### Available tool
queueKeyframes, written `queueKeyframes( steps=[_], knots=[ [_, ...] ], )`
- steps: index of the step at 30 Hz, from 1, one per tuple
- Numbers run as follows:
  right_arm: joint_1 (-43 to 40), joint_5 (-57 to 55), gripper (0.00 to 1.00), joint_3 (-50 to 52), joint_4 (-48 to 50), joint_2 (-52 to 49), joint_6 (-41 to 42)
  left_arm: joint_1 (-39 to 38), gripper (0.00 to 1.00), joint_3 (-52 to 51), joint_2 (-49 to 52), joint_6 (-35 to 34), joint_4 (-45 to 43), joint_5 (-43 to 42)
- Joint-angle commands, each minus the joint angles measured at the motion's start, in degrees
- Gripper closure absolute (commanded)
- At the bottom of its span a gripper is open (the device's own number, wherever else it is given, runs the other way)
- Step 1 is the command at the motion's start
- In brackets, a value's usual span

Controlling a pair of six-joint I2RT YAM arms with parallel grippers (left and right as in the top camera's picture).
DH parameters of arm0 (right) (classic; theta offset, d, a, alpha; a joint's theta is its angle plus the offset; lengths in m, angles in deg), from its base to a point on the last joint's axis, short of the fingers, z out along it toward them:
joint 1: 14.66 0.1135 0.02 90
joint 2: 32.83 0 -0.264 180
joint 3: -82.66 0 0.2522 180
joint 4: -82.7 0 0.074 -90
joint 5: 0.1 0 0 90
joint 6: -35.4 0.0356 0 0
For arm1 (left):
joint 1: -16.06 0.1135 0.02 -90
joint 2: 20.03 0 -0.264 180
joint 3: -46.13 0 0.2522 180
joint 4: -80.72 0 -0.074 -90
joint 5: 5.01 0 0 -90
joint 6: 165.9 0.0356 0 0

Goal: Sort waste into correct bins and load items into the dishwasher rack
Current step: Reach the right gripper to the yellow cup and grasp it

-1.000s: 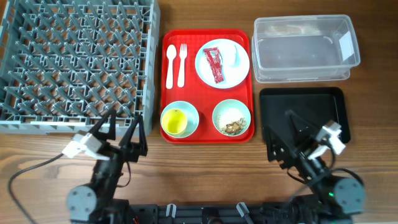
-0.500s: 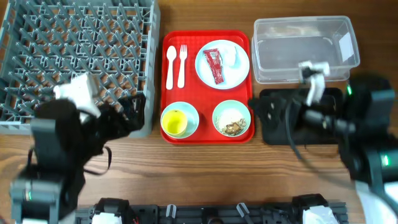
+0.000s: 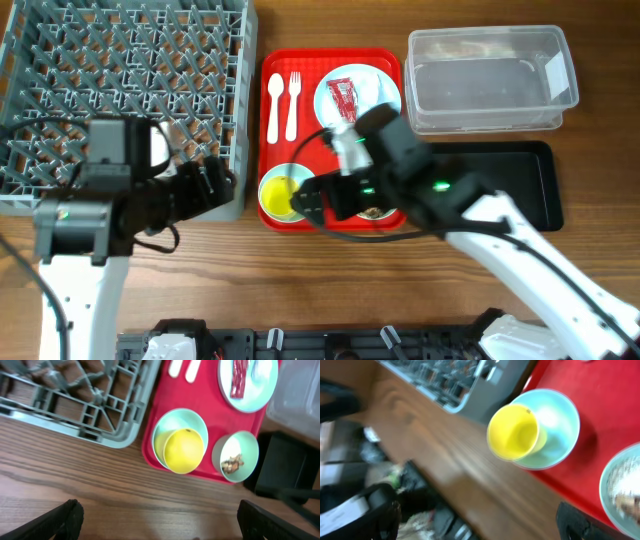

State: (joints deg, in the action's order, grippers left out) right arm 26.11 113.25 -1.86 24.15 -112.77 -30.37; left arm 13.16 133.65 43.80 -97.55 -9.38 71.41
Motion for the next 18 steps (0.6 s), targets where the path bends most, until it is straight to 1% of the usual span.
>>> queueKeyframes(
  steps=[1, 3, 6, 9, 11, 13, 17, 18],
  knots=[
    [2.6, -10.9, 0.09, -1.0, 4.5, -4.5, 3.8, 3.4, 0.0, 4.6, -4.7, 1.3, 1.5, -0.5],
    [2.7, -12.5, 0.18, -1.0, 6.1, -7.4, 6.7, 4.3, 0.0, 7.1, -7.7, 1.3, 3.1, -0.5],
    [2.7, -14.9, 0.21, -1.0, 7.0, -11.7, 9.4, 4.4, 0.0, 8.9, -12.5, 1.3, 3.3, -0.5],
    [2.7, -12.8, 0.28, -1.0, 9.0, -15.2, 10.5, 4.4, 0.0, 8.9, -17.6, 1.3, 2.6, -0.5],
    [2.7, -13.8, 0.32, -1.0, 10.0, -16.7, 11.0, 4.4, 0.0, 8.9, -20.1, 1.3, 2.7, -0.5],
    [2.7, -16.3, 0.32, -1.0, 10.3, -17.8, 14.0, 4.4, 0.0, 8.9, -21.9, 1.3, 3.3, -0.5],
    [2.7, -18.6, 0.38, -1.0, 10.9, -20.8, 15.2, 4.4, 0.0, 8.9, -23.8, 1.3, 4.5, -0.5],
    [2.7, -18.1, 0.42, -1.0, 11.0, -21.9, 15.2, 4.4, 0.0, 8.9, -23.8, 1.3, 4.9, -0.5]
  ],
)
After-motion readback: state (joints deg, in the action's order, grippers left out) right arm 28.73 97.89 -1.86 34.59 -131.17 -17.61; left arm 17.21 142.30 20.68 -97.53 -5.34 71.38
